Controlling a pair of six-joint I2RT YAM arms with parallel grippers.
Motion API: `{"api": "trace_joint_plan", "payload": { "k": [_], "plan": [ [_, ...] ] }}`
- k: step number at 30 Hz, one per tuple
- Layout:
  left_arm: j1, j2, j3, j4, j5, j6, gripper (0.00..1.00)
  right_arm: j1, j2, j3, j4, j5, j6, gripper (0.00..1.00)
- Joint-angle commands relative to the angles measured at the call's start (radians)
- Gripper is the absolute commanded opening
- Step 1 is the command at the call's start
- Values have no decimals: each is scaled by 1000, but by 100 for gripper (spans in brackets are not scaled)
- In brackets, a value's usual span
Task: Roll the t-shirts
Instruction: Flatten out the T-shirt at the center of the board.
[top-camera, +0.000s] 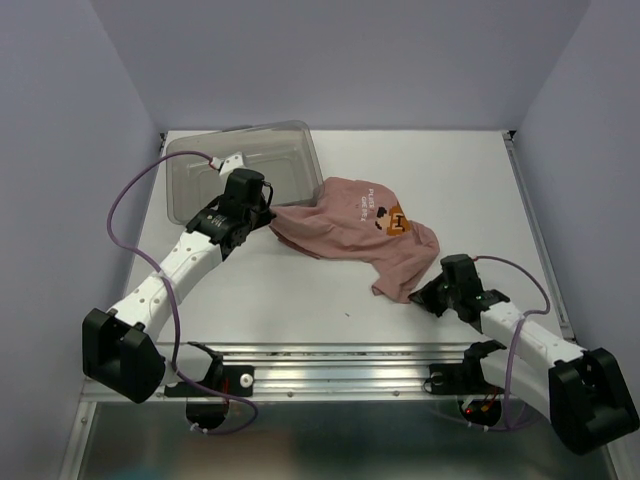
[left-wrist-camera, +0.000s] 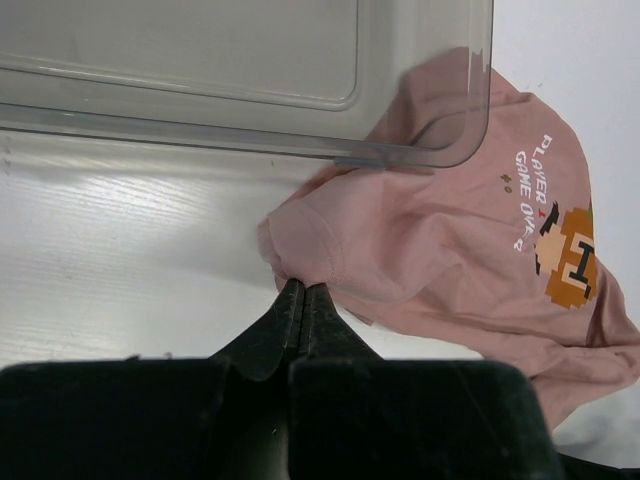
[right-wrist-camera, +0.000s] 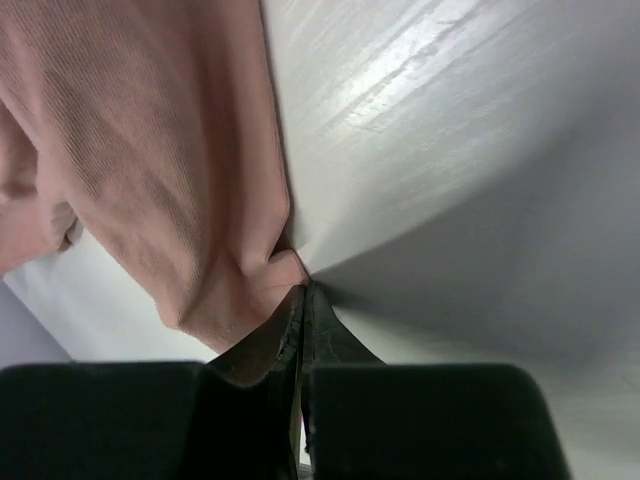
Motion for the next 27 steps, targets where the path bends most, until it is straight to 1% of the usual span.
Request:
{"api": "trace_joint_plan", "payload": {
  "k": [1,3,4,7,8,12,14,19,20,21,24,25,27],
  "plan": [
    [6,2,7,24,-1,1,0,4,-63,41,-211,156,-32,1],
    [5,-1,2,11,5,1,0,4,-111,89,-321,201,-35,1],
    [5,-5,-4,-5,10,1,0,4,-159,104,-394,245,-35,1],
    [6,-28,-27,-27,22,-15,0,4,-224,137,-517,293,-20,1],
    [6,-41,-51,-33,31,-25,0,4,-259,141,-535,294,-11,1],
    [3,-67,-131,-44,93,-59,0,4,-304,155,-611,308,21,1],
    [-1,-82,-182,-48,125,-84,0,4,-309,172,-650,333,37,1],
    [-17,-88,-279,-61,151,-122,0,4,-289,177,-651,353,52,1],
    [-17,-75,-303,-58,153,-128,4,4,-278,177,-645,357,55,1],
    [-17,-67,-309,-59,154,-128,29,4,-269,178,-644,360,57,1],
    [-18,-41,-314,-75,127,-137,75,4,-246,193,-636,368,54,1],
    [-17,-38,-314,-76,110,-139,80,4,-244,196,-634,373,54,1],
    [-17,-39,-312,-75,99,-142,85,4,-250,200,-634,377,52,1]
  ]
}}
